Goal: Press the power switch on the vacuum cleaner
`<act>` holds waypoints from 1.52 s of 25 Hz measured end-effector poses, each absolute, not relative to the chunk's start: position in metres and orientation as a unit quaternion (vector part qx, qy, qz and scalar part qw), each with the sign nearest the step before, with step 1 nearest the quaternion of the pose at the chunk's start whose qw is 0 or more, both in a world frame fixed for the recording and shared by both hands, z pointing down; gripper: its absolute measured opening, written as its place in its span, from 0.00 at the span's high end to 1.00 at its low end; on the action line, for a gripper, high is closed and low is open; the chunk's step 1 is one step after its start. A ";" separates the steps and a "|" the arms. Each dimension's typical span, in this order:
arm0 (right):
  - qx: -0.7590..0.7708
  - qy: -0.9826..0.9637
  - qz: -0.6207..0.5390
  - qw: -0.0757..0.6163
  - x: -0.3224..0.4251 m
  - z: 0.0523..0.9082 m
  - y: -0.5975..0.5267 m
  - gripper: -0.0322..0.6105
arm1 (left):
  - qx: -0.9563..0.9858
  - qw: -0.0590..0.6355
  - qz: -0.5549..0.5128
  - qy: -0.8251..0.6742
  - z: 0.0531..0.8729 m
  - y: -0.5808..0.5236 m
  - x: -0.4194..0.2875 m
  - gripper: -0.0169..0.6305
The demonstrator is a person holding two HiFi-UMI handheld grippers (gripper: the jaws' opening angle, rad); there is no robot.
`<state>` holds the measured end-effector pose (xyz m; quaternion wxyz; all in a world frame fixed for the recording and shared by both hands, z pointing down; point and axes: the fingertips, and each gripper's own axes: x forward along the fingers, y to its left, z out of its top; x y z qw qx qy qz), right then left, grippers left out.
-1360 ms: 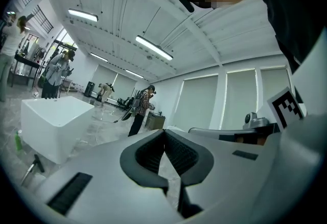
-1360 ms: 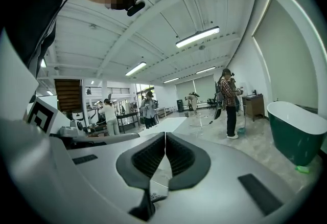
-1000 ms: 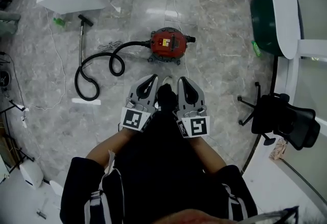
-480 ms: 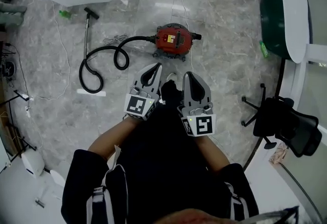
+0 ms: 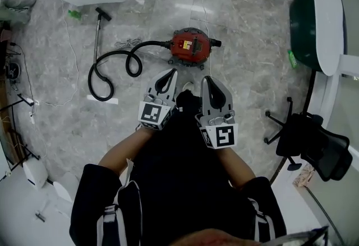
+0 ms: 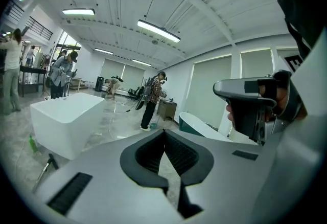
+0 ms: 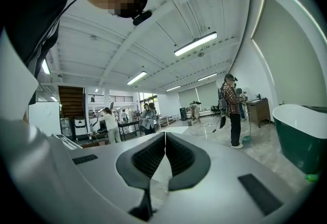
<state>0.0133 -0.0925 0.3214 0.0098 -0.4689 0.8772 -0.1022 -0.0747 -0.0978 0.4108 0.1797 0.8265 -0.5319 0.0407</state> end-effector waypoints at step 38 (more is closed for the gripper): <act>-0.490 0.863 -0.121 -0.020 0.035 0.357 -0.133 0.92 | 0.814 0.249 0.153 -0.502 0.562 -0.167 -0.049 0.95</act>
